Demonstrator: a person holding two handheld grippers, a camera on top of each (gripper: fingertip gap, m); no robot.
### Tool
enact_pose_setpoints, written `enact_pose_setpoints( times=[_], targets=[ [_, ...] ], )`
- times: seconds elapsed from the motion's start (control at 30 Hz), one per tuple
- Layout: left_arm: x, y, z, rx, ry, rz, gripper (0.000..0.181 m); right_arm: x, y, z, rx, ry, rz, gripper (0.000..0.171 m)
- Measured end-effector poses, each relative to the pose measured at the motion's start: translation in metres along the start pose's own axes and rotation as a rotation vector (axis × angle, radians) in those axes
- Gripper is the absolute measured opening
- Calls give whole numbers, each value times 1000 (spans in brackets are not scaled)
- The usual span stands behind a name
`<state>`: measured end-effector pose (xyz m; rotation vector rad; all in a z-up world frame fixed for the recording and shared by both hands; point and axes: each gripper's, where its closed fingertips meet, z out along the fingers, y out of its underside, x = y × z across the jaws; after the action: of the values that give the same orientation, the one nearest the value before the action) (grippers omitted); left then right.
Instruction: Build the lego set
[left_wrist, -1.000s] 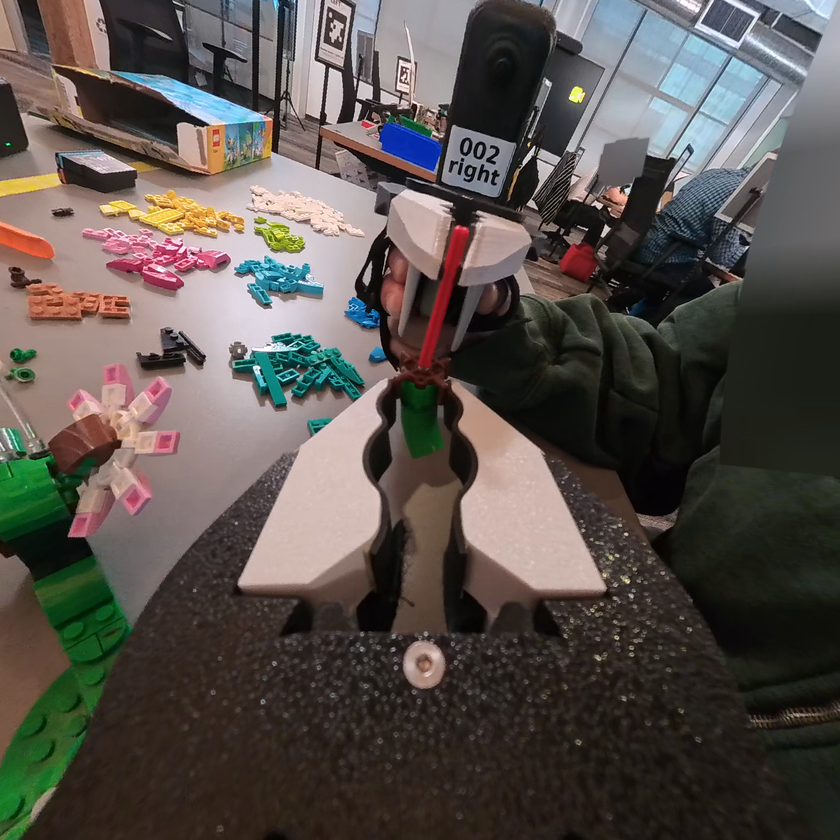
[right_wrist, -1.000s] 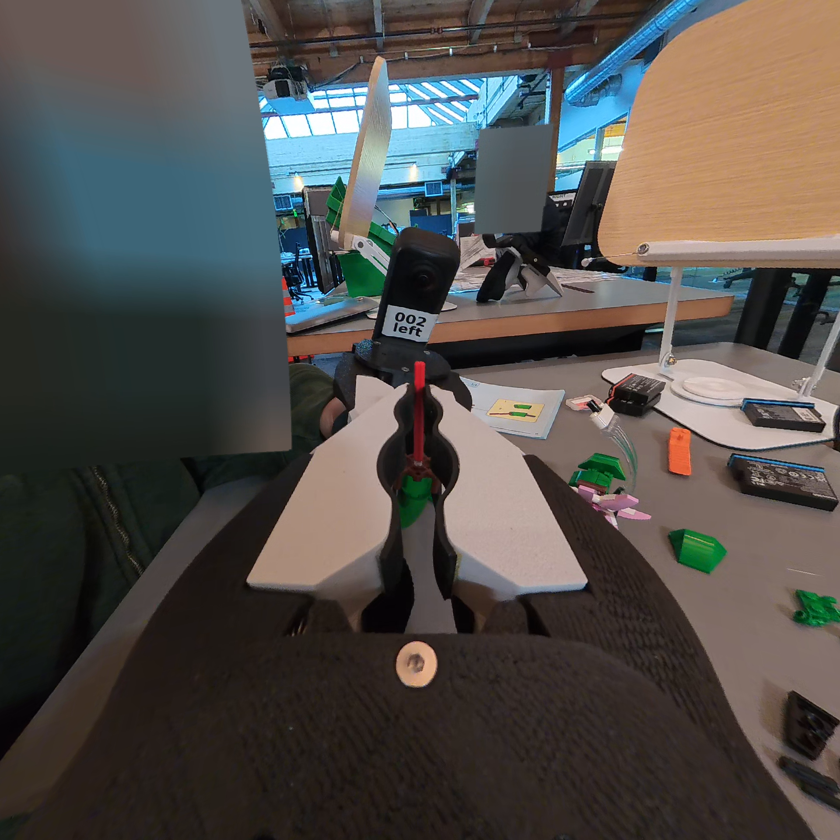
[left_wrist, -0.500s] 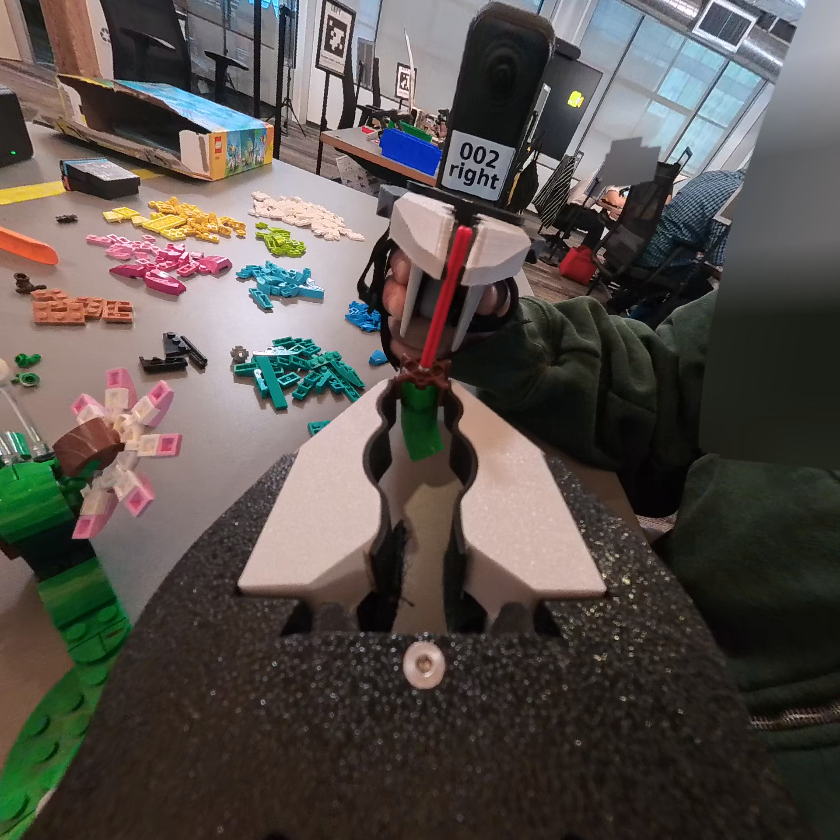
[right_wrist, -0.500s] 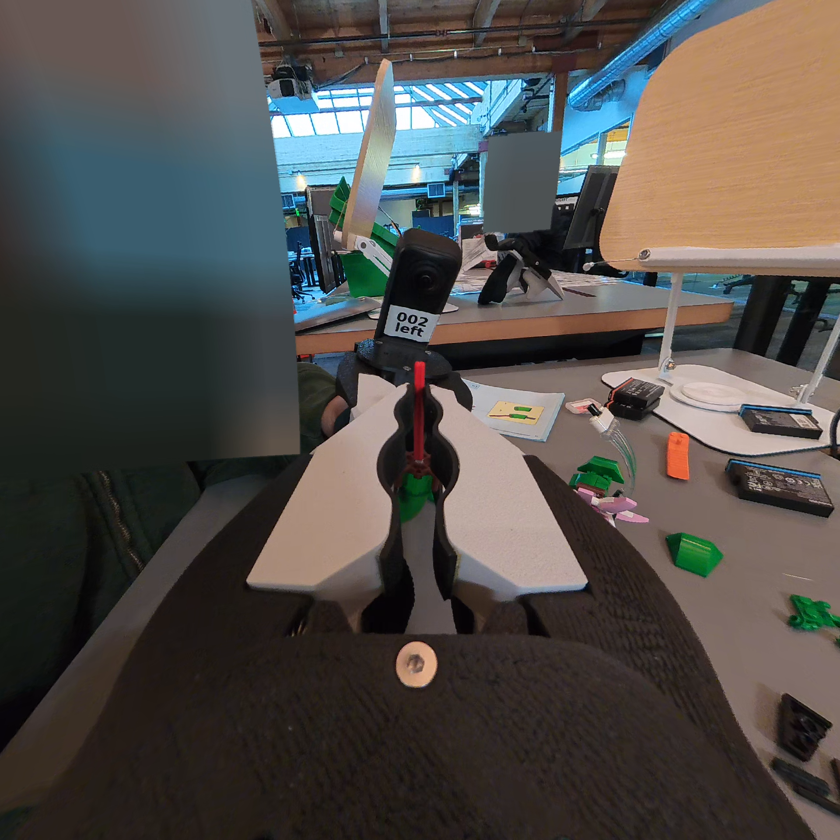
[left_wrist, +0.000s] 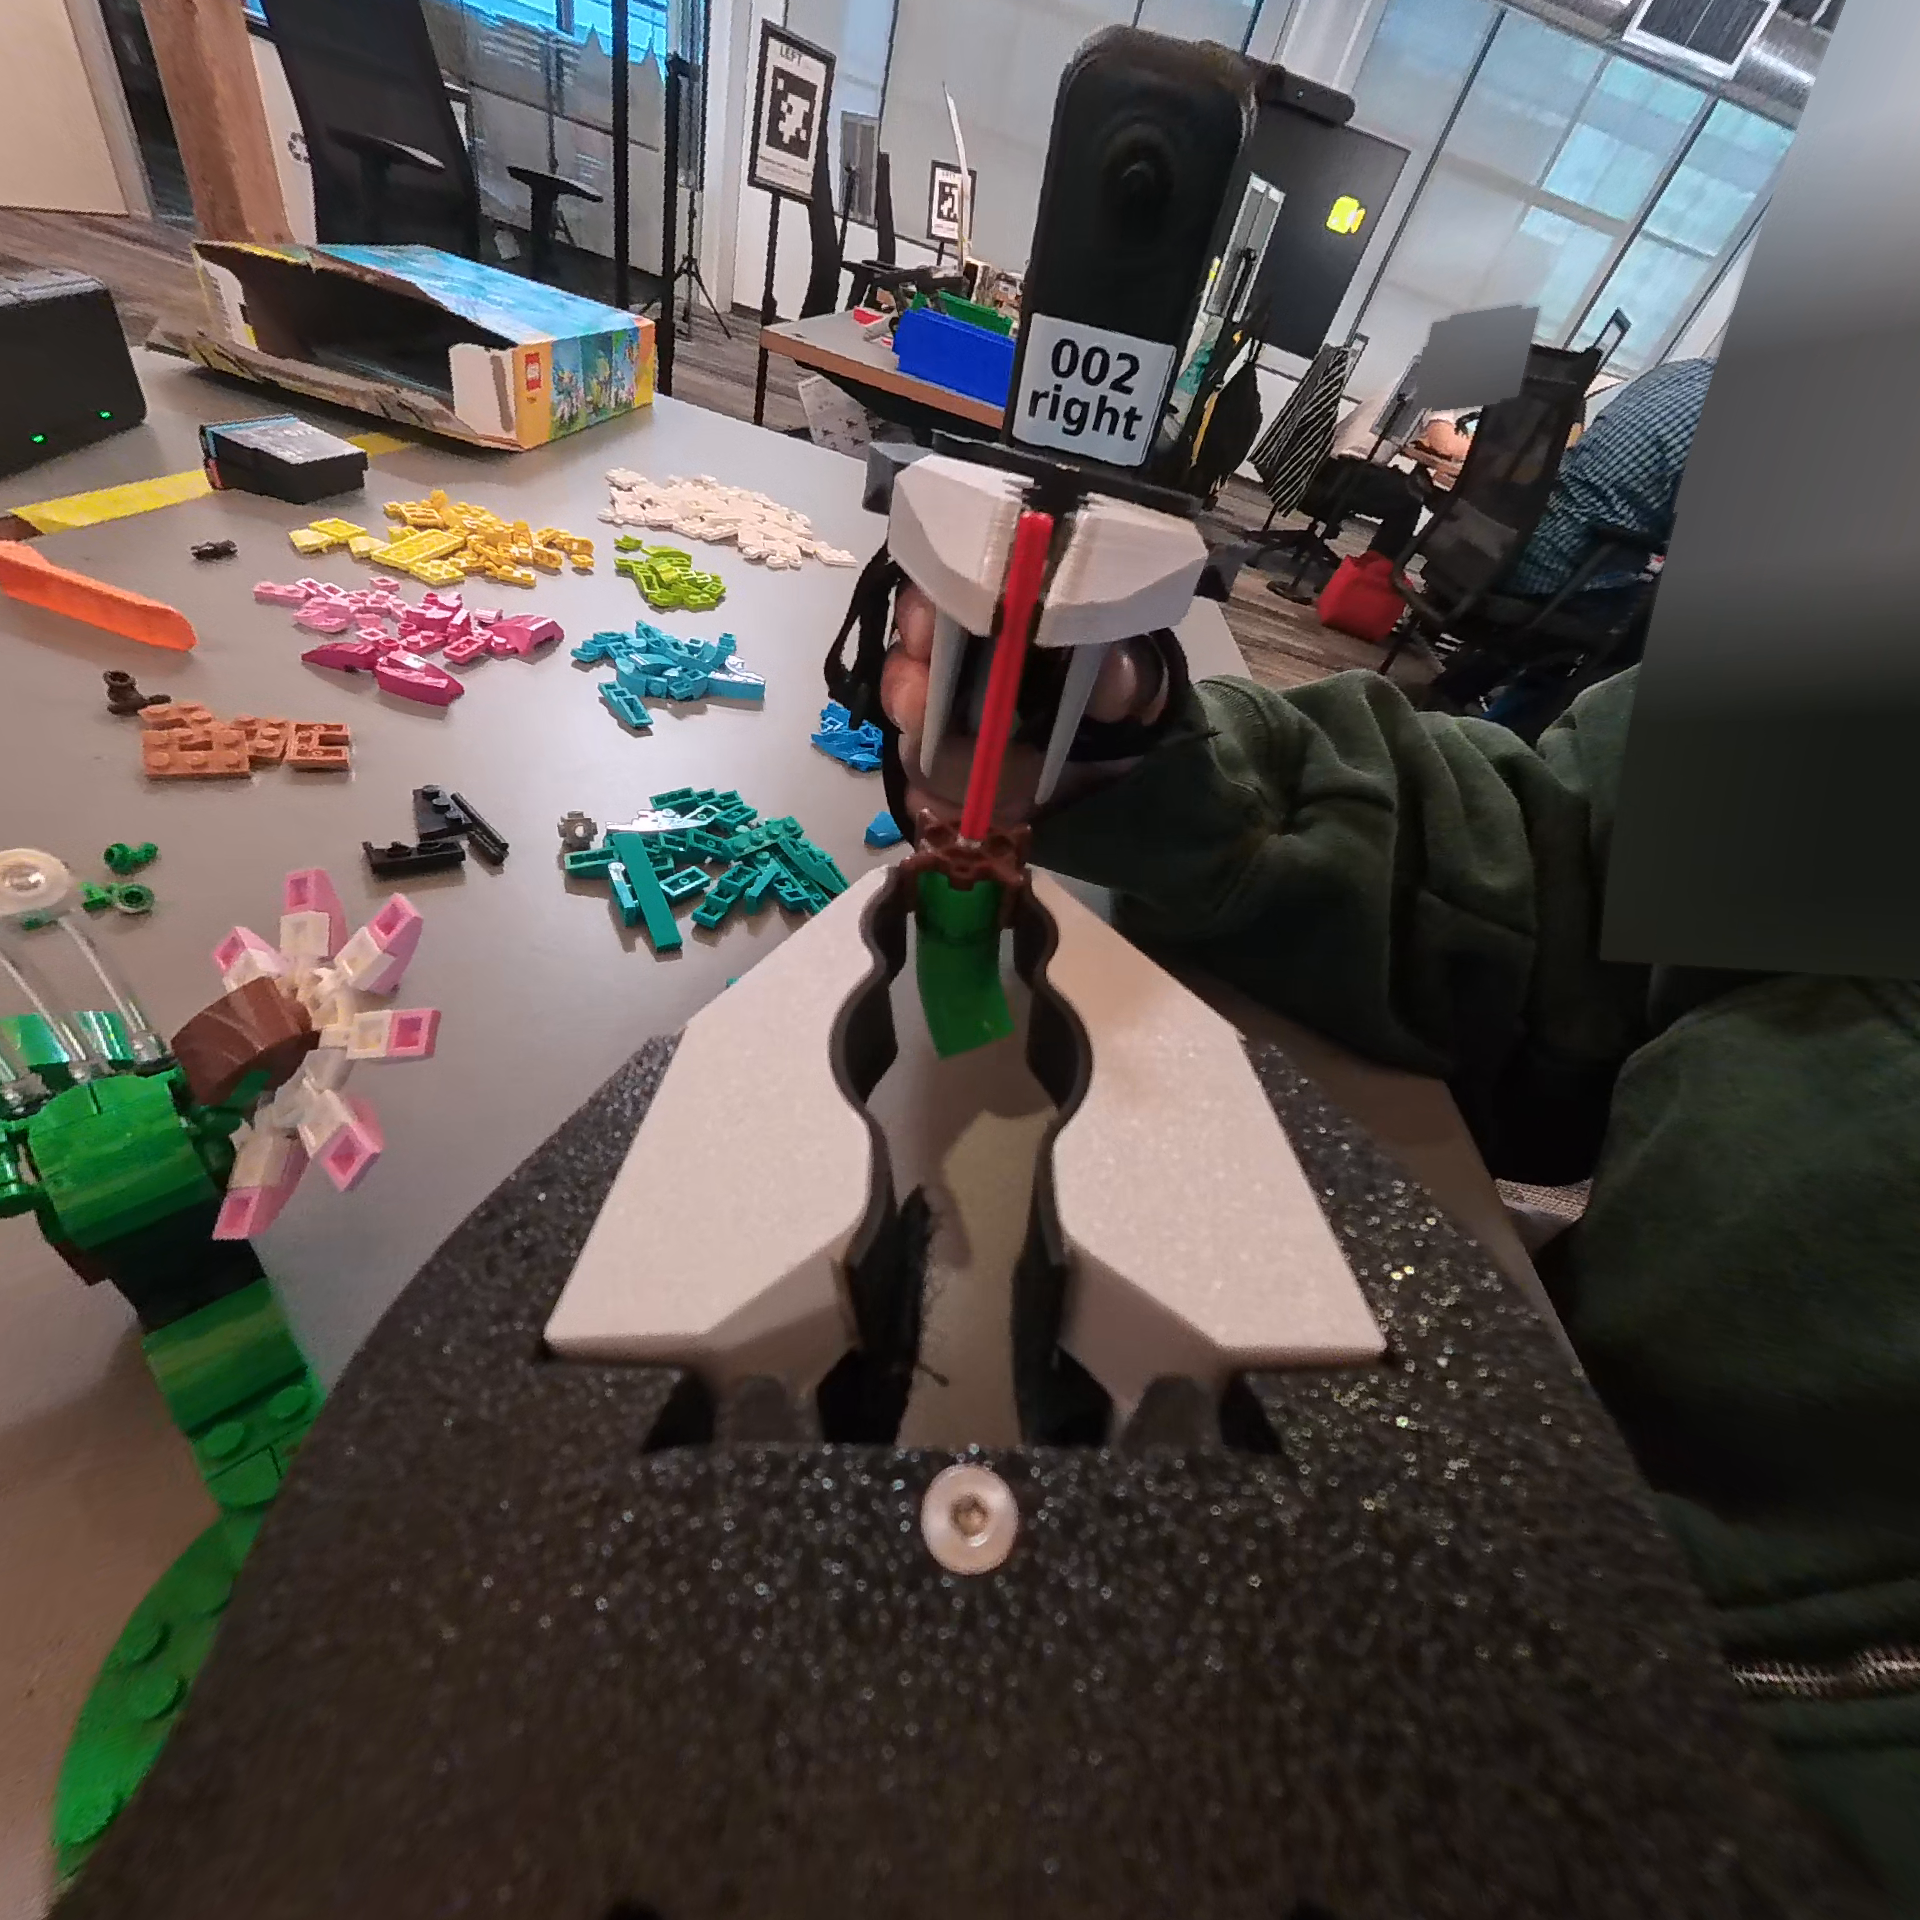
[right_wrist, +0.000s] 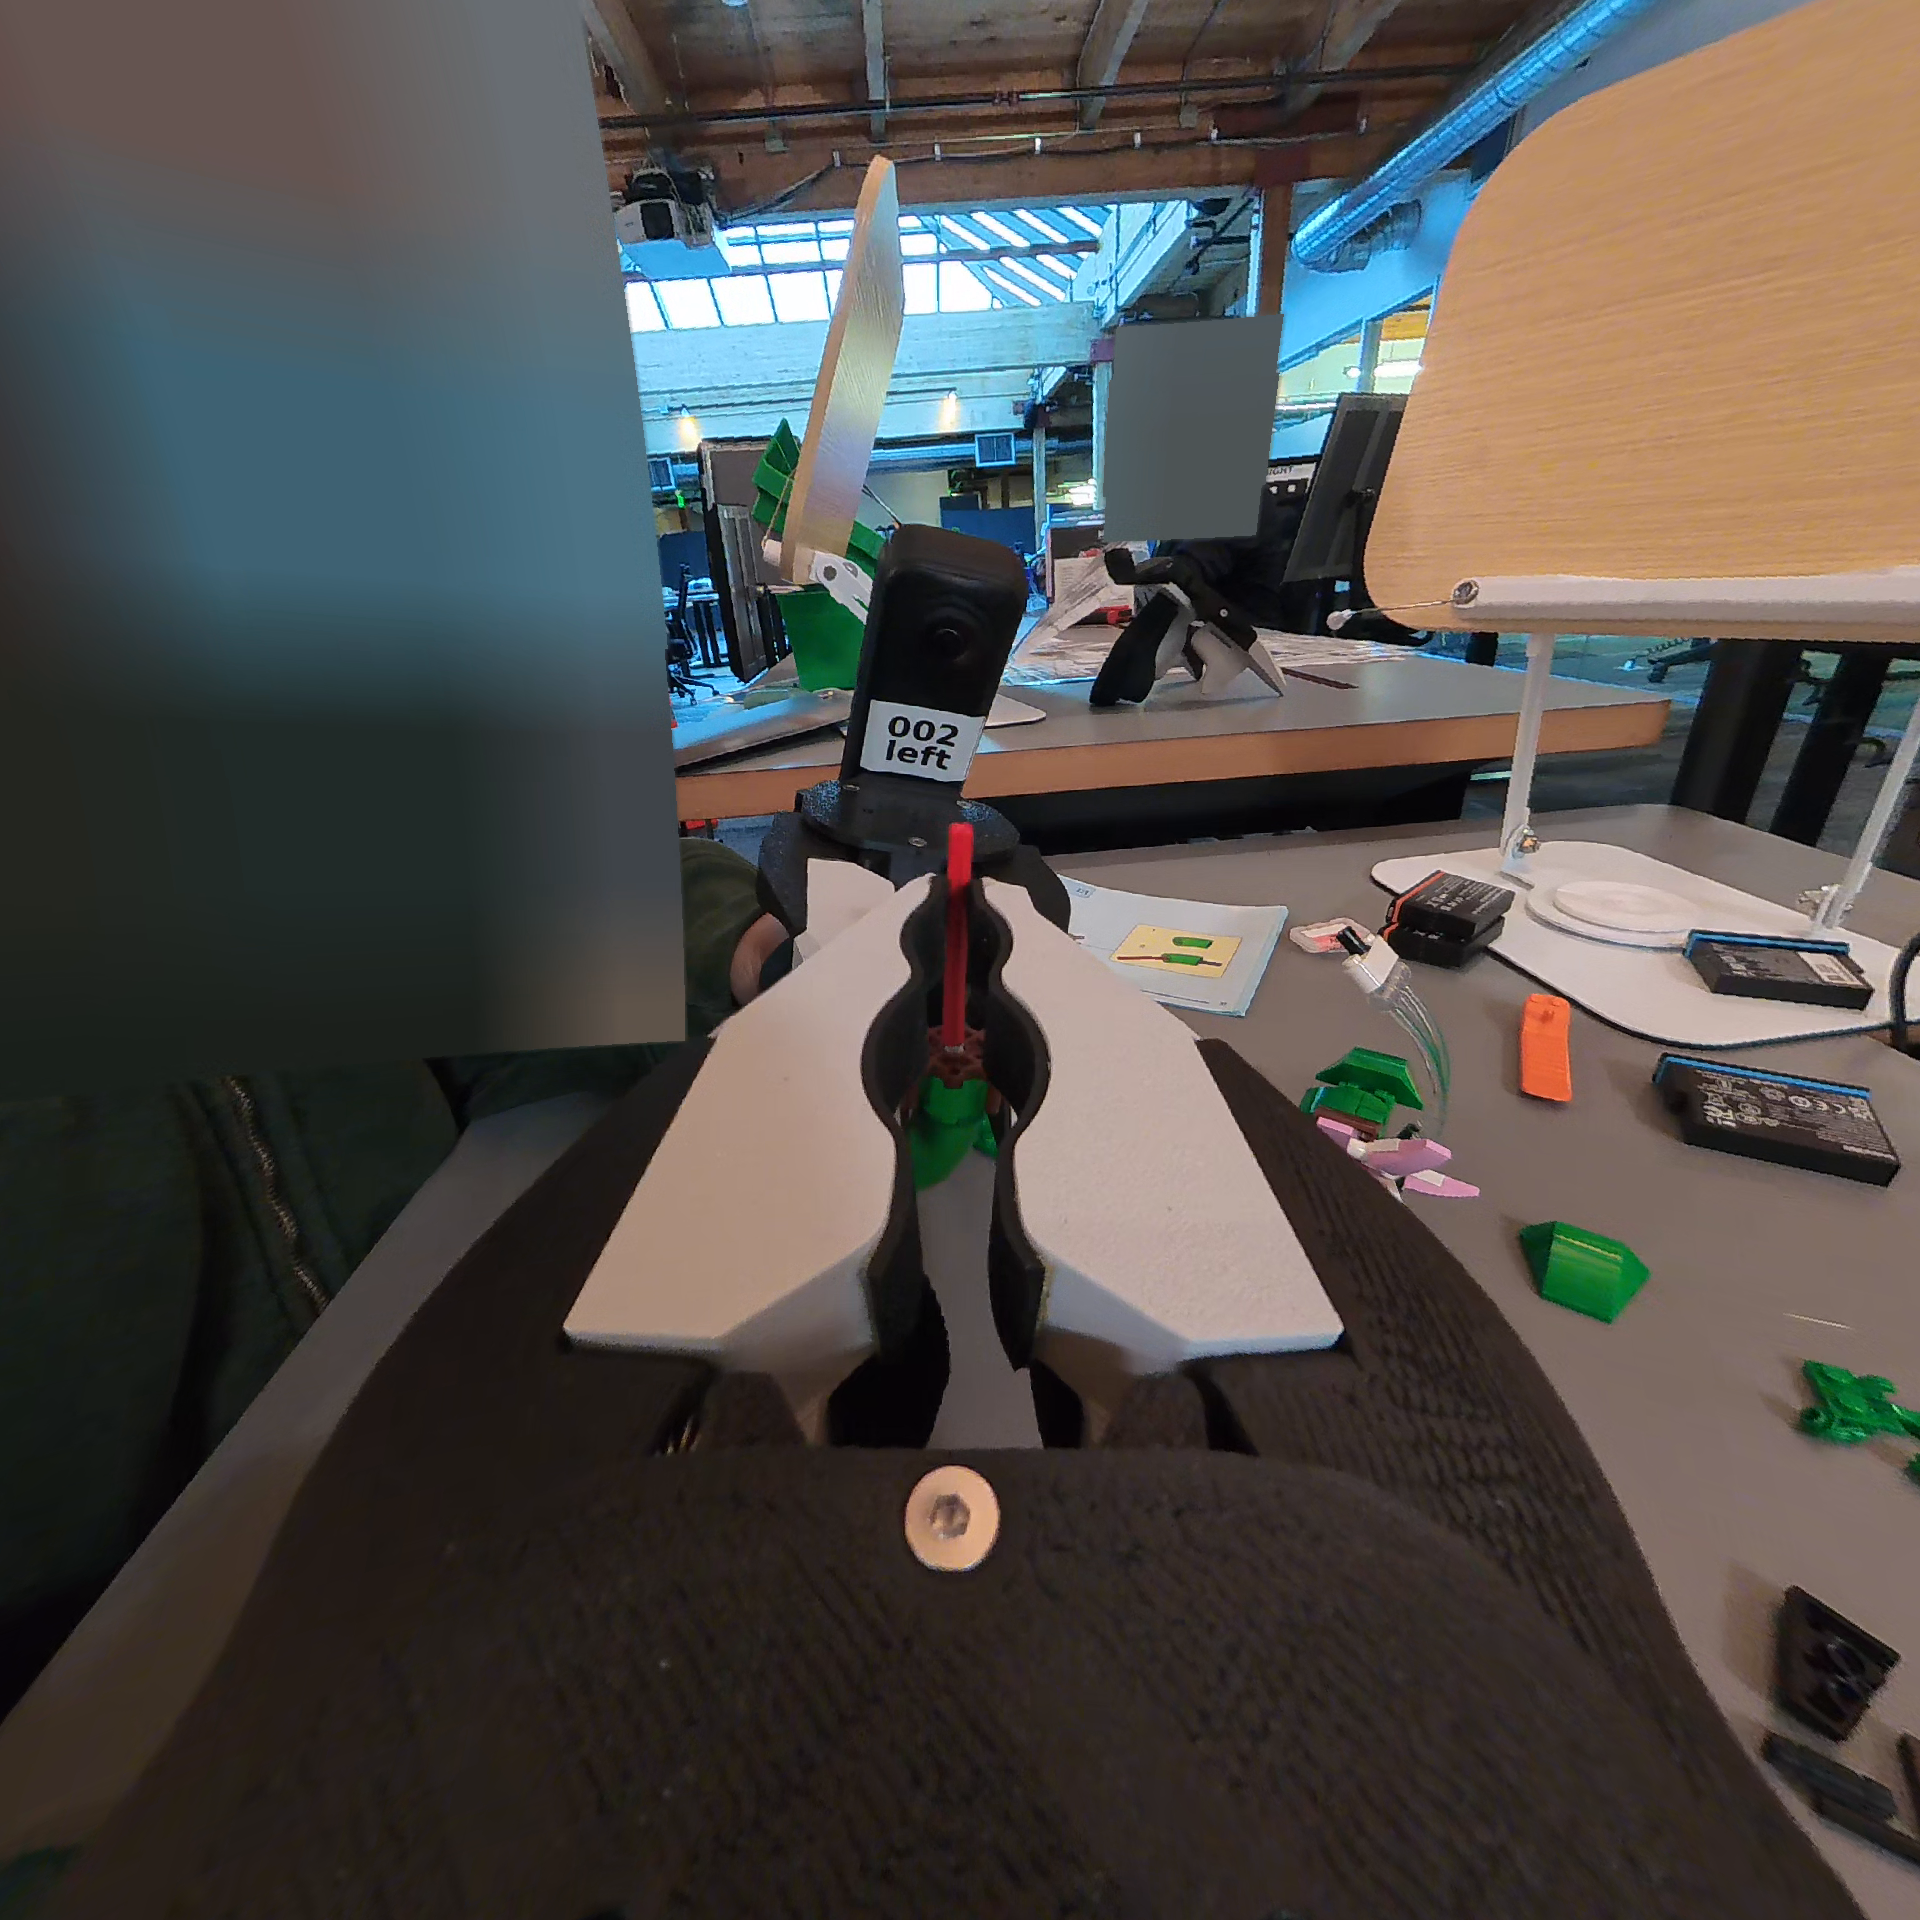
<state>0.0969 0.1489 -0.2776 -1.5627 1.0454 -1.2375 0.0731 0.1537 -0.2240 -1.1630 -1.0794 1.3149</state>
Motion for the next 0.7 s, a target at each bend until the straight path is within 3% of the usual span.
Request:
enact_pose_setpoints(
  times=[0.33, 0.47, 0.53, 0.7],
  targets=[
    [2, 3, 3, -13, 10, 7, 18, 4, 1, -1, -3, 9, -8, 2],
    [-7, -12, -9, 52, -43, 12, 19, 22, -16, -13, 29, 167, -15, 2],
    [-12, -20, -16, 84, -86, 23, 18, 32, 1, -17, -121, 221, 23, 1],
    [-19, -28, -25, 117, -139, 43, 18, 14, 93, -12, -614, 162, 440, 2]
  ],
)
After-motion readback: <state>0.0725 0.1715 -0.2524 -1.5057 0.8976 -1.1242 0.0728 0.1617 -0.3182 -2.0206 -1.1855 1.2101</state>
